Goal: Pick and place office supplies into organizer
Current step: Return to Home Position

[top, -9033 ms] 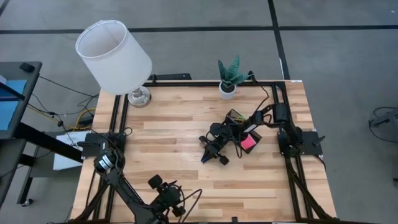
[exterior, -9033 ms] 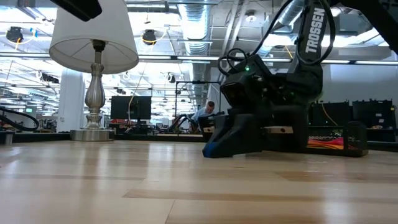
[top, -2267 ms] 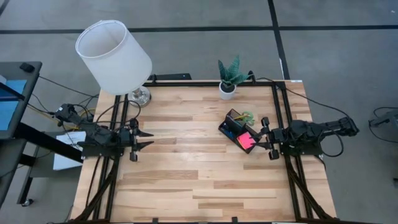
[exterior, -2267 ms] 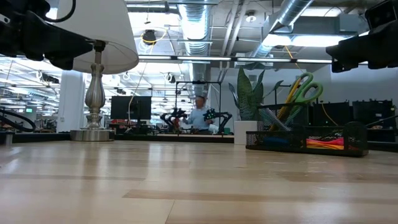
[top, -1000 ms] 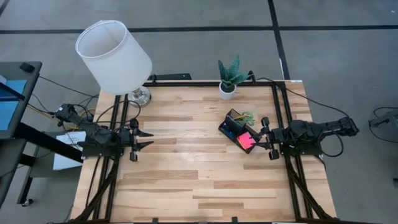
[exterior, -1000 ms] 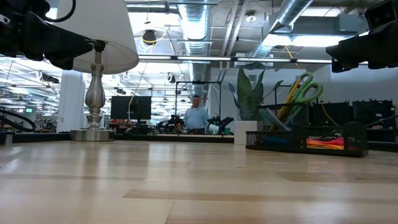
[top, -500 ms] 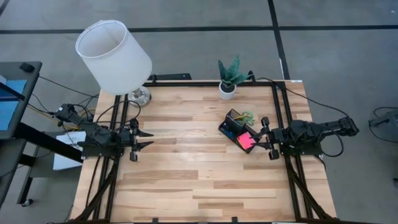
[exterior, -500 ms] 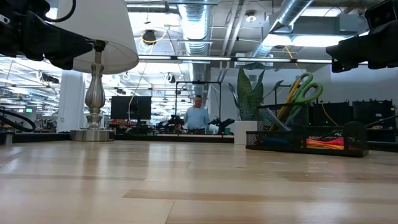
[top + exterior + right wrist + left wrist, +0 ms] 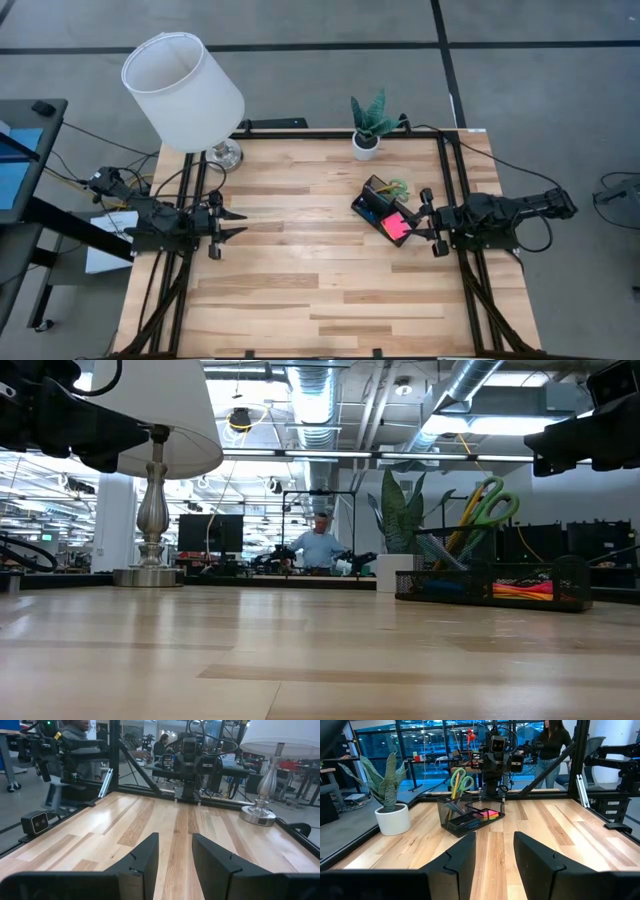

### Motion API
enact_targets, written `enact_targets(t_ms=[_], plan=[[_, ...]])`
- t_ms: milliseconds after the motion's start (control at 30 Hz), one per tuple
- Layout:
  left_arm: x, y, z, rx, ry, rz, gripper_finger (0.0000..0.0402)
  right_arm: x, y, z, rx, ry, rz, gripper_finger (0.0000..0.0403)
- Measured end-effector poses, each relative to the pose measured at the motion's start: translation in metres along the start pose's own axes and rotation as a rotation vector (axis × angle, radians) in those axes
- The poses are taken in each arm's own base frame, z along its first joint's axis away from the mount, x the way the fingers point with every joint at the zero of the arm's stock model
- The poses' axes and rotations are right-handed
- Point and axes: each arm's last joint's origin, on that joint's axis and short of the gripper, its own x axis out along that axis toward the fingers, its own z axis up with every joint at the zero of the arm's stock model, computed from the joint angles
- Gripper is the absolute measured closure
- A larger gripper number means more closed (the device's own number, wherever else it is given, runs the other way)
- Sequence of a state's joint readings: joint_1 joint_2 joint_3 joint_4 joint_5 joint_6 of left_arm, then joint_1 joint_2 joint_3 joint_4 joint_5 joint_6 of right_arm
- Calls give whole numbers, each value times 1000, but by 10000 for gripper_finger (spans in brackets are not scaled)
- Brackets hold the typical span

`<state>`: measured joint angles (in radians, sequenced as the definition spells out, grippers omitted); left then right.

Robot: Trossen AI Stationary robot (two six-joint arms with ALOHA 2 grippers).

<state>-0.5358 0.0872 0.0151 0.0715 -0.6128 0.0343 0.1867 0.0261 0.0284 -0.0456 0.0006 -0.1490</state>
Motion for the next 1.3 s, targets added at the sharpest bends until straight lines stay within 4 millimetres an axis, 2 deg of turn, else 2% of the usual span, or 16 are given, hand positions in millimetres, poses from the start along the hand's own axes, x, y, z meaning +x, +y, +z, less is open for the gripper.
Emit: enact_targets(t_ms=[1300], plan=[[0,0,0,0,0,0,276,0,0,0,0,0,0,290]])
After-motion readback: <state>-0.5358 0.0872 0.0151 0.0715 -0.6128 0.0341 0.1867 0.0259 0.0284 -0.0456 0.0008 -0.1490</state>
